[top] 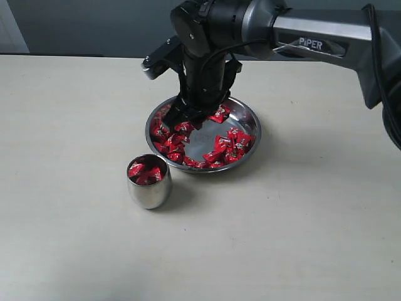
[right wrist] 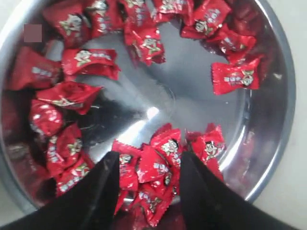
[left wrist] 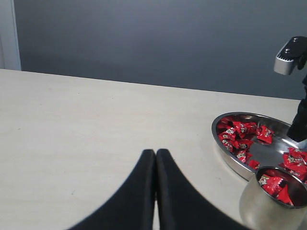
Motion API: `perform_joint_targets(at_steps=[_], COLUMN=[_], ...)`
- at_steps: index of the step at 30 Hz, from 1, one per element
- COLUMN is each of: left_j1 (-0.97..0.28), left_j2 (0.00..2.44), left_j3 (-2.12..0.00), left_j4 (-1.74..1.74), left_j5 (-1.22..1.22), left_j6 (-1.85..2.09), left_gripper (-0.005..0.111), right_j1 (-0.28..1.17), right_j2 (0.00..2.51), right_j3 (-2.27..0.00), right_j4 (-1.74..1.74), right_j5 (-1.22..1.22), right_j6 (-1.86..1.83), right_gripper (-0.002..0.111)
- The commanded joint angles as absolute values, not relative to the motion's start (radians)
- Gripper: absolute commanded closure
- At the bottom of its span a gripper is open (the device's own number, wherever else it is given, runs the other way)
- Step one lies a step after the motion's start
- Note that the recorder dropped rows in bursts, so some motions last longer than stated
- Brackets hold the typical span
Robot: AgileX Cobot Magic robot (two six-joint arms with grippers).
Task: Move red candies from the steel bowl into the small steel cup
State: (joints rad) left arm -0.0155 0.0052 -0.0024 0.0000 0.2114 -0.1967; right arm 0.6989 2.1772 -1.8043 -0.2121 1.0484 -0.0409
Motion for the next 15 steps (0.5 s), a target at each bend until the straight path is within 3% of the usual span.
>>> perform_joint_targets(at_steps=[1, 15], left_j1=[-0.022, -0.022], left_j2=[0.000, 0.000], left_j3=[0.000, 0.000], left_j4=[0.000, 0.000], left_j5=[0.206, 0.206], left_j6=[-0.200, -0.200], left_gripper=[0.106, 0.106], right_j1=[0.661, 0.628], right_j2=[2.230, 2.321], right_j3=[-1.800, -1.800], right_j4=[-0.238, -0.259], right_j5=[1.042, 1.039], right_j6=[-0.026, -0.026], right_gripper=[0.068, 0.068])
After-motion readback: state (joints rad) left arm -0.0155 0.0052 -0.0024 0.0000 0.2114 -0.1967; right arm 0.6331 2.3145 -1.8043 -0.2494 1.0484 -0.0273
